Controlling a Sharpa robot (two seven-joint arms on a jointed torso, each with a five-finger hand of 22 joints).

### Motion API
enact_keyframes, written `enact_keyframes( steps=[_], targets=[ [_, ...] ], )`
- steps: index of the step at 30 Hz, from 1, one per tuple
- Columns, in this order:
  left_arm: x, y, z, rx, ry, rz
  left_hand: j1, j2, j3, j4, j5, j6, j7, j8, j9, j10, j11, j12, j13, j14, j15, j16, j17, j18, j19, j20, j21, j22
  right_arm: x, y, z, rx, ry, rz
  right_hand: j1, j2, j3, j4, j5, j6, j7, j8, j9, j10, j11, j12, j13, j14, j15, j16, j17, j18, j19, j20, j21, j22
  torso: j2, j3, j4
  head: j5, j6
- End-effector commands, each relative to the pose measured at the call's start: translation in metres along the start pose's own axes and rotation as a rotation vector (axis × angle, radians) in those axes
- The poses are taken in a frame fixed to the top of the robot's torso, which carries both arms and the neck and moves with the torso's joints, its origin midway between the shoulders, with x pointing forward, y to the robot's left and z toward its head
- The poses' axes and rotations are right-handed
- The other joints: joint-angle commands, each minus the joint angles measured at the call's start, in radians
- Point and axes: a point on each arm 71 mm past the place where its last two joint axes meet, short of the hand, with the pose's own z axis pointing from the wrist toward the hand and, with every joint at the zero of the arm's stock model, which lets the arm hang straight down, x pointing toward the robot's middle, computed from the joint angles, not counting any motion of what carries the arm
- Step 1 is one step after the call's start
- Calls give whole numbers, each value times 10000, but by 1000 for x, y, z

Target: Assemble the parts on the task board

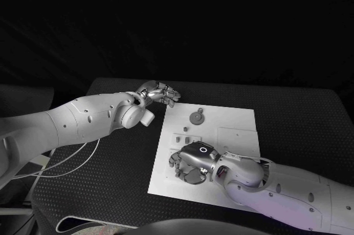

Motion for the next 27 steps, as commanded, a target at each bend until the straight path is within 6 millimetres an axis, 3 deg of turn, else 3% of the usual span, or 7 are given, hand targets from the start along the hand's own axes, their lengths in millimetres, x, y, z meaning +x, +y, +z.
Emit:
enact_keyframes(
  steps=[1,10,20,27],
  targets=[
    [2,-2,0,81,161,-95,8,82,-74,-1,-5,-78,-19,50,-12,-25,-14,64,-14,70,-16,-39,17,189,65,-6,-36,2,1,0,-1,-77,55,-164,134,86,39,4,-4,895,-250,31,12,65,-15,39,69,-11,-73,38,-4,391,-40,-28,40,213,-4,5,-3,2,-9],
    [1,-1,0,65,141,-91,4,81,-78,0,-5,-82,-18,49,-15,-29,-12,62,-15,69,-15,-48,25,189,64,-5,-40,2,1,-6,-5,178,1,-184,112,-123,-17,9,-5,806,-221,-42,10,-15,-3,-8,107,-5,-66,24,-16,391,-55,-20,60,204,-4,5,-4,2,-24],
    [1,-1,0,58,166,-96,7,80,-80,-3,-5,-86,-17,50,-18,-32,-12,61,-16,68,-15,-57,34,189,62,-6,-45,3,1,-8,-7,221,48,-6,-35,-613,-159,25,-7,273,7,-375,-66,-519,221,-296,93,-112,152,3,-23,391,-145,48,39,182,-5,6,-5,4,-34],
    [1,-1,0,56,145,-92,5,76,-83,-5,-5,-88,-17,51,-20,-34,-10,59,-17,67,-14,-64,41,188,60,-5,-49,4,1,-8,-7,222,14,69,-196,-822,-217,46,-7,-31,133,-556,-125,-792,338,-421,73,-206,267,16,-17,391,-194,90,19,175,-2,5,-7,-1,-35]
  ],
)
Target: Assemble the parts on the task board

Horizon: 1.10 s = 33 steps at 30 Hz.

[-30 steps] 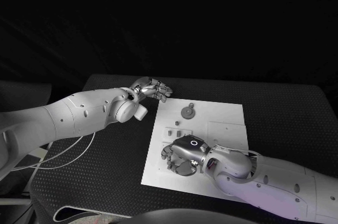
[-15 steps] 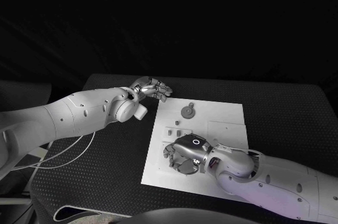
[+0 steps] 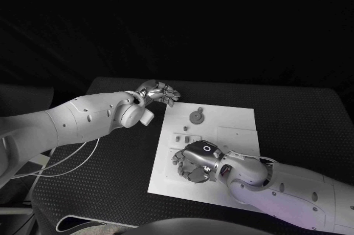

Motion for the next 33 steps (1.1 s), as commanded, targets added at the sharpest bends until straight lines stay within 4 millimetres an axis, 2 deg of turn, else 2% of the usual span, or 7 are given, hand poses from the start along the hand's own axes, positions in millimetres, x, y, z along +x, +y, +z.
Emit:
enact_keyframes(
  steps=[1,15,20,26,27,32,33],
  targets=[
    [2,-2,0,74,141,-90,5,76,-59,19,-5,-63,9,51,-13,-35,-10,59,-9,66,-14,-65,13,189,60,-5,-49,4,1,0,0,1,22,76,-30,-152,-69,-16,-2,-189,98,-104,-40,-462,340,-56,-18,-36,91,13,-4,390,-107,-7,10,168,2,1,0,-1,-2],
    [1,-1,0,68,119,-84,8,75,-61,16,-5,-69,11,51,-17,-42,-8,56,-11,69,-14,-76,26,190,62,-6,-54,6,-6,-2,-8,98,-649,338,-102,-487,12,16,-1,-768,110,-399,-202,-1028,543,-67,-103,-398,293,30,0,390,-373,131,-31,195,-1,0,0,-65,18],
    [-1,-1,0,56,69,-71,12,77,-61,14,-5,-69,11,53,-19,-43,-8,55,-11,70,-14,-79,31,191,63,-6,-55,7,-31,-13,-13,367,-1242,839,-169,-420,42,58,0,-766,175,-380,-207,-947,520,8,-73,-328,272,115,10,390,-281,114,45,202,-7,1,-7,-149,119],
    [-6,0,-1,43,-47,-47,9,75,-63,15,-5,-67,11,56,-19,-43,-7,55,-12,72,-14,-83,37,190,63,-5,-57,8,-64,-30,-22,785,-1552,982,-828,-108,-15,522,2,-703,328,-320,-218,155,103,612,283,-269,-118,75,-74,390,-257,108,74,171,-23,-4,-47,-334,308],
    [-6,0,-1,46,-62,-44,5,72,-67,17,-6,-64,10,58,-20,-42,-6,56,-12,72,-14,-85,40,189,64,-4,-57,8,-72,-38,-27,1065,-1468,1100,-942,-34,-15,616,1,-645,313,-283,-215,643,-102,966,585,-335,-313,-40,-140,390,-365,120,5,153,-27,-2,-58,-414,383],
    [-7,1,0,80,-126,-28,-7,62,-77,21,-5,-53,7,67,-20,-39,-7,58,-11,76,-13,-93,51,188,66,-3,-60,11,-89,-68,-43,2527,-1006,2386,-1072,139,-150,733,96,-360,-96,-120,-140,1000,-482,2680,3065,-192,-647,-137,-236,390,-262,55,-20,120,-72,-6,-97,-509,477],
    [-7,1,0,81,-132,-31,-10,62,-78,23,-5,-49,5,70,-19,-38,-7,59,-11,77,-13,-94,53,188,66,-3,-61,11,-90,-75,-48,2808,-694,2556,-1121,98,-213,720,-30,-331,-49,-109,-115,947,-581,3418,4031,-152,-724,-141,-241,390,-218,44,-21,119,-88,-6,-112,-503,479]
  ],
)
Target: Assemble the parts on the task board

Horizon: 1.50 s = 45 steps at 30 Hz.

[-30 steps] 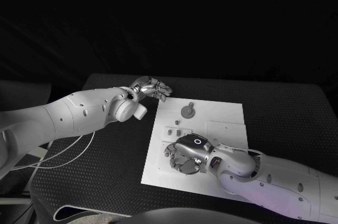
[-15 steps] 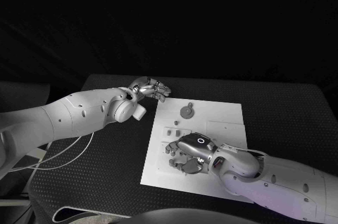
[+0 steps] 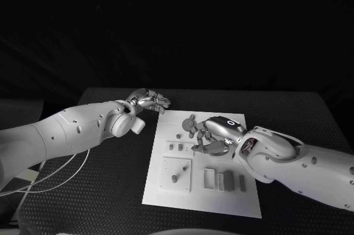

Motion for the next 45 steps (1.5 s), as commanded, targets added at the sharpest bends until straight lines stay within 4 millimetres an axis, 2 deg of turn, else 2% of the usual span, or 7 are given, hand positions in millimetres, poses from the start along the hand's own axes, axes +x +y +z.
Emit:
enact_keyframes(
  steps=[1,2,9,21,25,34,45],
  targets=[
    [2,-2,2,148,58,-80,-12,64,-51,3,-5,-50,0,72,-11,-38,-7,59,-13,77,-13,-57,15,189,67,-3,-61,11,-3,-23,-9,1462,1202,1558,-111,128,-111,11,30,80,-156,63,81,-83,-222,1500,1906,93,-156,-18,-6,-59,114,-84,-50,122,-61,-5,-58,-52,63],
    [1,-2,2,149,50,-78,-13,64,-52,4,-5,-49,-1,73,-11,-37,-7,60,-13,78,-13,-57,16,189,68,-3,-61,12,-6,-26,-12,1596,1273,1506,-251,199,-169,31,12,198,-262,118,167,-1026,-265,3218,4039,147,-246,55,39,-59,175,-119,-51,135,-70,-5,-63,-69,74],
    [-1,-1,3,123,-26,-63,-23,68,-56,10,-5,-45,-3,78,-13,-38,-7,60,-13,79,-13,-64,24,188,69,-3,-64,13,-11,-54,-36,3291,2548,1942,-664,250,-60,398,-16,706,-448,413,547,-907,-453,5550,5796,399,-502,1314,834,-59,529,-348,322,207,-152,8,-131,-113,143],
    [-3,0,3,99,-39,-60,-38,74,-62,18,-5,-43,-5,81,-15,-37,-8,60,-13,81,-13,-72,35,188,72,-3,-67,15,-2,-69,-79,5772,4367,3328,-2294,342,-223,1605,-6,1106,-645,638,927,-616,-679,6747,6230,1074,-645,1796,1777,-59,952,-655,642,206,-249,68,-173,-175,116],
    [-3,0,3,98,-23,-65,-44,74,-65,20,-5,-42,-5,82,-16,-37,-8,60,-13,82,-13,-75,38,188,72,-2,-68,15,3,-67,-87,6235,4881,3546,-2763,245,-285,1909,-8,1142,-681,642,978,-575,-714,6844,6213,1217,-681,1833,1995,-59,998,-717,671,198,-223,53,-184,-174,101],
    [-2,1,3,90,28,-78,-66,69,-78,28,-5,-42,-6,85,-20,-37,-8,61,-14,83,-12,-86,50,186,71,-1,-73,17,11,-66,-95,6881,5663,3352,-3256,21,-82,2268,-4,1204,-728,618,1113,-531,-764,6999,6095,1417,-731,1859,2295,-59,1065,-873,742,195,-216,43,-157,-245,31],
    [-2,1,3,80,59,-87,-100,65,-94,39,-5,-43,-6,88,-26,-37,-8,61,-15,84,-11,-101,66,186,71,-1,-80,19,19,-63,-100,7132,6315,3287,-3548,-83,-6,2459,-3,1296,-763,609,1187,-454,-798,7102,6012,1598,-759,1887,2581,-59,1104,-930,798,197,-212,25,-148,-285,-42]
  ],
)
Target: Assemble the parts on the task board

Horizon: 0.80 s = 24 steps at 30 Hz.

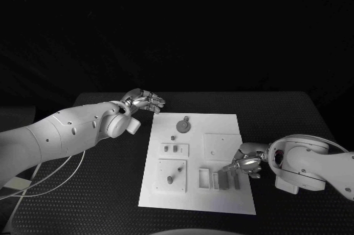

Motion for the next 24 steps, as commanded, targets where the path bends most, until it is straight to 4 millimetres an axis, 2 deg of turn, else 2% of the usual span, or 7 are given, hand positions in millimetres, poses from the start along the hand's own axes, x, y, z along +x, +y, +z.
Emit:
enact_keyframes(
  steps=[1,6,20,24],
  targets=[
    [3,-2,0,114,187,-114,-63,26,-59,4,-5,-46,-9,48,-11,-37,-8,61,-16,84,-11,-63,17,187,72,-1,-40,11,6,-3,1,394,565,-189,-136,-25,17,100,-3,124,15,-10,21,99,-2,61,-18,218,-135,44,53,192,39,-76,59,199,5,-2,17,-20,-32],
    [3,-2,0,110,202,-118,-92,22,-72,16,-5,-46,-9,51,-15,-37,-8,61,-16,85,-10,-75,29,186,73,-1,-45,13,11,-4,5,496,578,-333,-195,-74,29,129,-2,116,14,-29,30,90,-5,57,-46,218,-140,43,50,192,42,-88,68,198,3,-8,12,-21,-57],
    [4,-2,0,122,234,-127,-137,25,-86,37,-5,-50,-9,54,-24,-40,-8,60,-18,87,-10,-96,52,187,72,-1,-55,16,20,2,19,482,412,-584,-250,-170,97,156,-1,55,28,-95,35,100,7,112,-67,219,-133,35,61,192,46,-112,83,194,7,18,16,20,-124],
    [4,-2,0,126,249,-131,-142,26,-88,39,-5,-51,-9,54,-25,-40,-7,60,-18,87,-10,-99,55,187,72,-1,-56,17,21,4,22,478,398,-673,-255,-187,114,154,-1,30,36,-118,34,96,14,118,-75,211,-128,31,45,192,49,-118,89,194,7,14,8,38,-132]
  ],
)
